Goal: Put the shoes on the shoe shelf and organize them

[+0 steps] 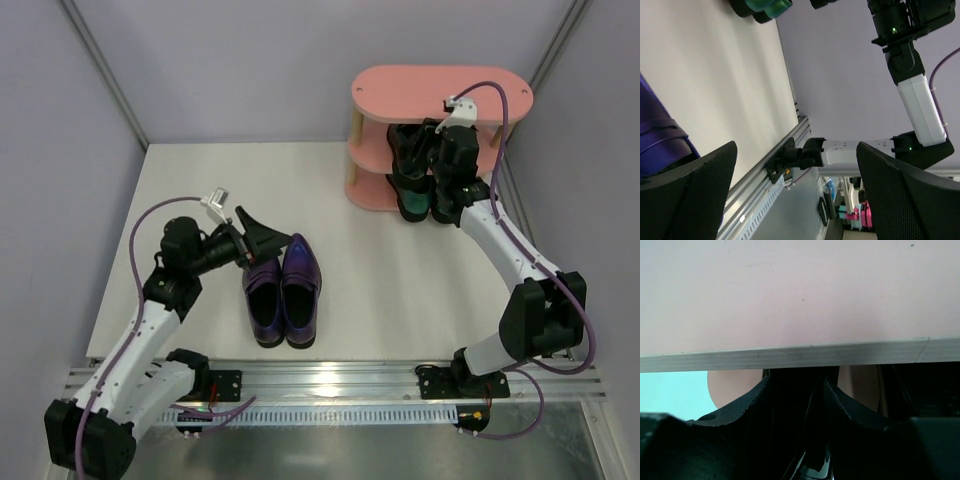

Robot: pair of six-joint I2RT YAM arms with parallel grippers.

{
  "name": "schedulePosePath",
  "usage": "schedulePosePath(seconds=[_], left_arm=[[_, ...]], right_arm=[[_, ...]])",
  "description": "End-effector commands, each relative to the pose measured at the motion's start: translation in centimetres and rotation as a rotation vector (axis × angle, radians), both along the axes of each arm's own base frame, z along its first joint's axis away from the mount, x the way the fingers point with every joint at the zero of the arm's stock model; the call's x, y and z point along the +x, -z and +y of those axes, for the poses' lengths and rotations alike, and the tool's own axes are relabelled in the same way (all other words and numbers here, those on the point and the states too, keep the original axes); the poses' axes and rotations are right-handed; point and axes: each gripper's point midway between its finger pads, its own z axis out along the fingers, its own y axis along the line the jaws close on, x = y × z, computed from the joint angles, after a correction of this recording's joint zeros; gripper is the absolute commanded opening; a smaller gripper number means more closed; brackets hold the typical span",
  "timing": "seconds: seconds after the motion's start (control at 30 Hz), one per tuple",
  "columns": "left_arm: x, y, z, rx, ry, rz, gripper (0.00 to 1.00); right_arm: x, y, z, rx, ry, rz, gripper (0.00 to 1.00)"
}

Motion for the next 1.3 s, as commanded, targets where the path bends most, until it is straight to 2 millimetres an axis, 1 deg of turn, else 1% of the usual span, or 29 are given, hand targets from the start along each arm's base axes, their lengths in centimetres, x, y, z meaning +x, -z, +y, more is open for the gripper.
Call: schedulePosePath(seconds=[0.0,0.03,0.07,0.1,0.13,0.17,0.2,0.23,0.27,0.33,0.43,0.47,0.5,0.57,0.6,0.67,0.7,0.73,0.8,0.83,0.87,0.93,1.03,1.07,1.1,1.13,1.17,1.2,1.27], left_arm=[[0.2,-5.3,-2.9,-0.065,0.106,-0.167,1.00],[1.1,-4.8,-3.6,-0.055,0.112,-0.145,1.00],[0.9,-5.7,-4.7,-0.059,0.145,-0.166,0.99],[1.2,-6.0,-5.2,-0.063,0.153,-0.175,0.98],[2.1,-5.3,-6.0,-0.056,0.163,-0.149,0.97],[2.0,-5.2,-6.8,-0.056,0.185,-0.145,0.97],[2.4,-5.8,-7.3,-0.060,0.192,-0.156,0.95],[2.5,-5.7,-7.8,-0.059,0.203,-0.150,0.94],[2.7,-5.2,-8.4,-0.055,0.217,-0.137,0.93],[2.8,-5.3,-8.7,-0.056,0.217,-0.142,0.92],[2.6,-4.8,-8.5,-0.048,0.201,-0.143,0.92],[2.4,-5.1,-8.3,-0.048,0.191,-0.155,0.92],[2.3,-4.7,-8.1,-0.039,0.188,-0.150,0.92],[2.0,-4.7,-7.9,-0.036,0.186,-0.151,0.92],[1.6,-5.1,-7.6,-0.040,0.181,-0.164,0.92],[1.3,-4.7,-7.4,-0.032,0.176,-0.161,0.92],[0.9,-5.1,-7.1,-0.035,0.168,-0.175,0.92],[0.8,-4.8,-6.9,-0.025,0.163,-0.179,0.93],[0.5,-4.4,-6.6,-0.010,0.152,-0.168,0.93],[0.2,-4.7,-6.3,-0.011,0.143,-0.180,0.93],[0.1,-4.3,-6.1,-0.002,0.140,-0.170,0.93],[-0.4,-4.6,-5.7,-0.001,0.128,-0.184,0.93],[-0.8,-4.0,-5.2,0.011,0.111,-0.176,0.93],[-1.1,-4.3,-4.9,0.009,0.107,-0.186,0.93],[-1.4,-3.8,-4.8,0.016,0.108,-0.177,0.93],[-1.4,-3.8,-4.7,0.017,0.102,-0.178,0.93],[-1.7,-4.0,-4.4,0.015,0.096,-0.190,0.93],[-1.8,-3.6,-4.4,0.022,0.095,-0.181,0.93],[-2.0,-3.6,-4.1,0.025,0.087,-0.187,0.93]], right_arm=[[1.0,1.0,-1.2,-0.016,0.064,-0.005,0.04],[1.1,1.3,-1.2,-0.018,0.070,0.000,0.04],[1.1,1.4,-1.4,-0.018,0.078,-0.002,0.04],[1.2,1.2,-1.8,-0.016,0.101,-0.012,0.04],[1.1,1.5,-2.0,-0.017,0.113,-0.012,0.04],[1.0,1.4,-2.1,-0.018,0.121,-0.018,0.04],[1.1,1.1,-2.4,-0.018,0.134,-0.030,0.04],[1.1,1.1,-2.8,-0.024,0.157,-0.032,0.04],[1.1,0.7,-3.1,-0.028,0.171,-0.048,0.04],[1.2,0.4,-3.4,-0.040,0.188,-0.058,0.04],[1.5,0.3,-3.9,-0.072,0.205,-0.064,0.04],[1.6,0.3,-3.9,-0.079,0.207,-0.064,0.04],[1.8,0.5,-4.1,-0.097,0.211,-0.060,0.04],[1.8,0.8,-4.3,-0.120,0.219,-0.052,0.04],[1.9,1.1,-4.4,-0.128,0.221,-0.047,0.04],[1.9,1.7,-4.5,-0.154,0.219,-0.040,0.04],[1.8,1.8,-4.5,-0.162,0.216,-0.038,0.04],[1.8,2.1,-4.5,-0.172,0.213,-0.033,0.04],[1.9,2.2,-4.3,-0.183,0.199,-0.033,0.05],[1.9,2.0,-4.3,-0.188,0.196,-0.038,0.04],[2.0,1.6,-4.3,-0.203,0.194,-0.044,0.04],[2.2,0.9,-4.4,-0.217,0.195,-0.056,0.05],[2.3,0.1,-4.7,-0.281,0.186,-0.057,0.04],[2.3,0.1,-4.7,-0.322,0.176,-0.049,0.05],[2.4,-0.1,-4.6,-0.337,0.165,-0.051,0.05],[2.4,-0.2,-4.7,-0.351,0.160,-0.049,0.04],[2.4,0.1,-4.7,-0.372,0.149,-0.040,0.05],[2.5,0.1,-4.8,-0.381,0.140,-0.038,0.04],[2.5,0.4,-5.1,-0.400,0.140,-0.026,0.05]])
